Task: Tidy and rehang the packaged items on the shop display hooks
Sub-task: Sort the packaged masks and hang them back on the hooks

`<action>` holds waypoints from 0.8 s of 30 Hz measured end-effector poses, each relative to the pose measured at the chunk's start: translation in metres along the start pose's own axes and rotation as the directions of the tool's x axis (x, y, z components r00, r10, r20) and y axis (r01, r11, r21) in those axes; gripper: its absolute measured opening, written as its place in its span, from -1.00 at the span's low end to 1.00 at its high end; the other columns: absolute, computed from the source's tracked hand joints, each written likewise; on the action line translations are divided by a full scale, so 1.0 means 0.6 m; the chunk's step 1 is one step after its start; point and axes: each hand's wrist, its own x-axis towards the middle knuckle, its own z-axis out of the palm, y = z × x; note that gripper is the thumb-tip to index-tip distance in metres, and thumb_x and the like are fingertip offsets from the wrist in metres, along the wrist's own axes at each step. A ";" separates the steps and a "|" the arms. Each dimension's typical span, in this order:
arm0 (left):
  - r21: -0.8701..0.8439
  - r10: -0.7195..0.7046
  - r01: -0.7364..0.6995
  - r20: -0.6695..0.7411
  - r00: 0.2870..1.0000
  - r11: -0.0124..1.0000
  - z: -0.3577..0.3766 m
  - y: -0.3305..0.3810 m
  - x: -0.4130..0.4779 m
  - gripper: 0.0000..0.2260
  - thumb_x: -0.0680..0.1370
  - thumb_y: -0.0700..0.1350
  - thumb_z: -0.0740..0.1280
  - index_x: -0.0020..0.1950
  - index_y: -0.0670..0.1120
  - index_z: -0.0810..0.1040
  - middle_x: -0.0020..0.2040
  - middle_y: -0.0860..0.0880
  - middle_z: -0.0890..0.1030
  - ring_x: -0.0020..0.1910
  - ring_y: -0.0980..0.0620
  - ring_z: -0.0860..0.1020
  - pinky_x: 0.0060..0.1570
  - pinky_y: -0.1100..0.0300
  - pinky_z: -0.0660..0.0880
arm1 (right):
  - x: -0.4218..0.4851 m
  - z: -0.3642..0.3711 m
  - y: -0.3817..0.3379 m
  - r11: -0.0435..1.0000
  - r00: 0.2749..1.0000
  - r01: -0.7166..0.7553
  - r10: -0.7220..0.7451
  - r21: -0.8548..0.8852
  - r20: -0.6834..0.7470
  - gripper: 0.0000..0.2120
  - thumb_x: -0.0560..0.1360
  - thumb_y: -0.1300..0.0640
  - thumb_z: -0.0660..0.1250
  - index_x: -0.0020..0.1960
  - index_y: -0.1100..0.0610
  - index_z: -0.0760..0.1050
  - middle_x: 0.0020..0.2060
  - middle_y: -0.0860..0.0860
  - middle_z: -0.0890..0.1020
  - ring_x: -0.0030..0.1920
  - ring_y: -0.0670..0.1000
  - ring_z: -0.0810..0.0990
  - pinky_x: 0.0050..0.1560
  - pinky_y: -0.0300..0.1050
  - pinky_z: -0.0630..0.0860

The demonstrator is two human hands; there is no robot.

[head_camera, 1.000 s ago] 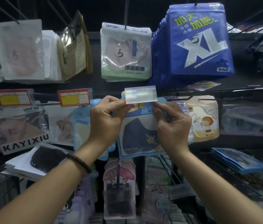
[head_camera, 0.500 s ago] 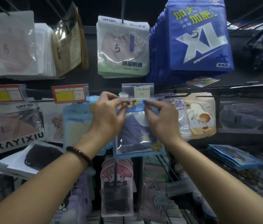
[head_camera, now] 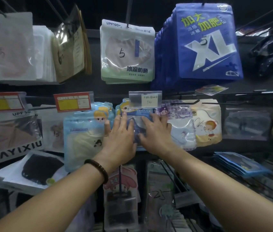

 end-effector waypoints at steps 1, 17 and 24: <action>-0.019 0.003 -0.003 0.004 1.000 1.000 -0.004 -0.001 -0.003 -0.27 0.64 0.19 0.26 0.72 -0.06 0.12 0.76 -0.20 0.00 0.72 -0.23 0.03 0.57 -0.38 -0.02 | -0.010 -0.009 0.001 0.999 1.000 0.022 -0.022 0.037 -0.009 -0.42 0.60 -0.08 0.35 0.58 0.01 0.37 0.56 0.09 0.35 0.51 0.24 0.26 0.47 0.22 0.31; -0.607 0.452 -0.250 0.203 0.869 0.754 -0.057 0.249 -0.033 -0.80 0.63 0.20 0.37 -0.01 0.15 0.73 -0.09 0.18 0.71 -0.08 0.15 0.66 0.04 -0.01 0.67 | -0.199 -0.172 0.415 0.937 0.935 -0.304 0.328 -0.173 0.136 -0.80 0.53 -0.04 0.46 0.05 0.04 0.73 -0.02 0.02 0.77 -0.06 0.03 0.71 -0.04 -0.01 0.65; -0.549 0.487 -0.281 0.273 0.830 0.787 -0.049 0.385 0.024 -0.80 0.62 0.19 0.39 0.06 0.13 0.74 -0.09 0.17 0.72 -0.11 0.17 0.65 -0.01 0.04 0.68 | -0.200 -0.125 0.581 0.908 0.845 -0.362 0.415 -0.209 0.337 -0.12 0.32 -0.41 0.51 0.49 0.03 0.47 0.33 0.16 0.55 0.35 0.22 0.54 0.35 0.04 0.52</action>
